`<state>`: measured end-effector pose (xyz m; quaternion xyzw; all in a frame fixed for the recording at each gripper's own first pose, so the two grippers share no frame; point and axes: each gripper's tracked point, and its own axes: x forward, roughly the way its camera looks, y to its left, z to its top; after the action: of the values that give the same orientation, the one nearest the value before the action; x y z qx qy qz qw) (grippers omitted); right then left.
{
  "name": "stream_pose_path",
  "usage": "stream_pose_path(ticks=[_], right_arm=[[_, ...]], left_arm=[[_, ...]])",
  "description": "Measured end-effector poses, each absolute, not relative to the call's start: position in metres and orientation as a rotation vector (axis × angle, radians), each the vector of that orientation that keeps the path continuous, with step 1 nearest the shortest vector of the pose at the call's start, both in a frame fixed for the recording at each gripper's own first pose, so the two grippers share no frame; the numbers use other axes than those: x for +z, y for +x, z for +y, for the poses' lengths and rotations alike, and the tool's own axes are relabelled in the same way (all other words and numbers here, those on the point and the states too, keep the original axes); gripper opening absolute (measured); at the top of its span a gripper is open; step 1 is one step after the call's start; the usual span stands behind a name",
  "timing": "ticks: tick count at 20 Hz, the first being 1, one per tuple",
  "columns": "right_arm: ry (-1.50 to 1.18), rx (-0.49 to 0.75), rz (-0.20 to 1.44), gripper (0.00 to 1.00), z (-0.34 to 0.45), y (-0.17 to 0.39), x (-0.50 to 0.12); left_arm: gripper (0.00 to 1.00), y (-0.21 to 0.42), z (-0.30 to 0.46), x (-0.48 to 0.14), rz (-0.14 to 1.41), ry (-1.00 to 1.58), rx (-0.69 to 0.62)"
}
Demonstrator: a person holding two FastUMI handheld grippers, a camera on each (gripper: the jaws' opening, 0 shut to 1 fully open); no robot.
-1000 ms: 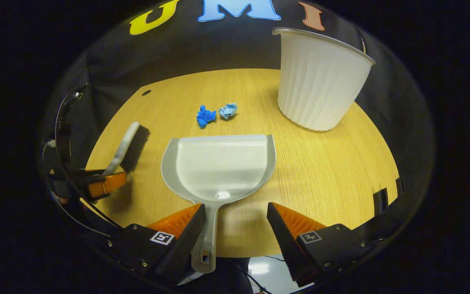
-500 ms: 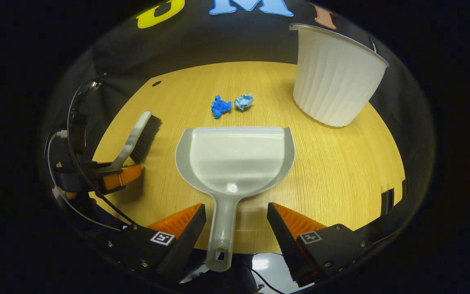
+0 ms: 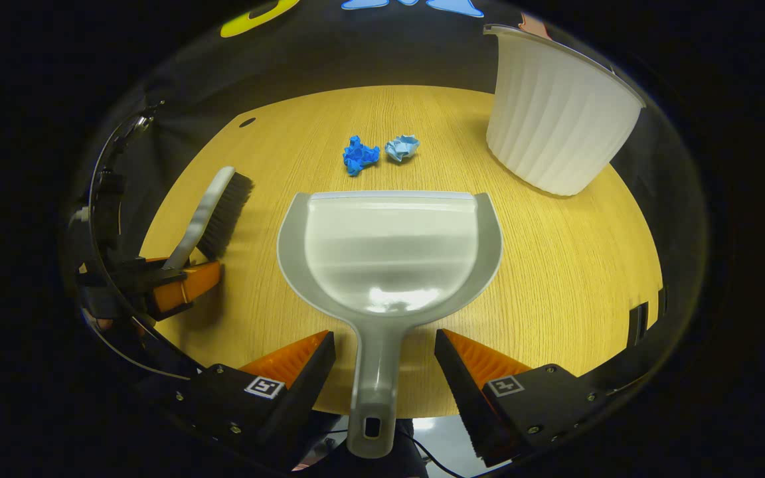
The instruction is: Pick up the small broom and dustpan from the desktop, sweep the trash into the dustpan with the broom, and then empty the trash into the garbage bin.
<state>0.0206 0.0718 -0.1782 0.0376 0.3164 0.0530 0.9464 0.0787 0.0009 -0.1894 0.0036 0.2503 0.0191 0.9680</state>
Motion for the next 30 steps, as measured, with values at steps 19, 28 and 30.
stream_pose_path(ticks=[19,28,30], right_arm=[[0.08,0.105,0.661,0.28,0.07,0.023,-0.186],[0.085,0.112,0.664,0.28,0.069,0.024,-0.185],[0.084,0.113,0.665,0.27,0.069,0.025,-0.184]], left_arm=[[0.31,0.089,0.006,-0.175,0.49,0.022,0.04],[0.36,0.11,0.003,-0.149,0.478,0.031,-0.015],[0.34,0.119,0.001,-0.138,0.47,0.047,-0.034]])
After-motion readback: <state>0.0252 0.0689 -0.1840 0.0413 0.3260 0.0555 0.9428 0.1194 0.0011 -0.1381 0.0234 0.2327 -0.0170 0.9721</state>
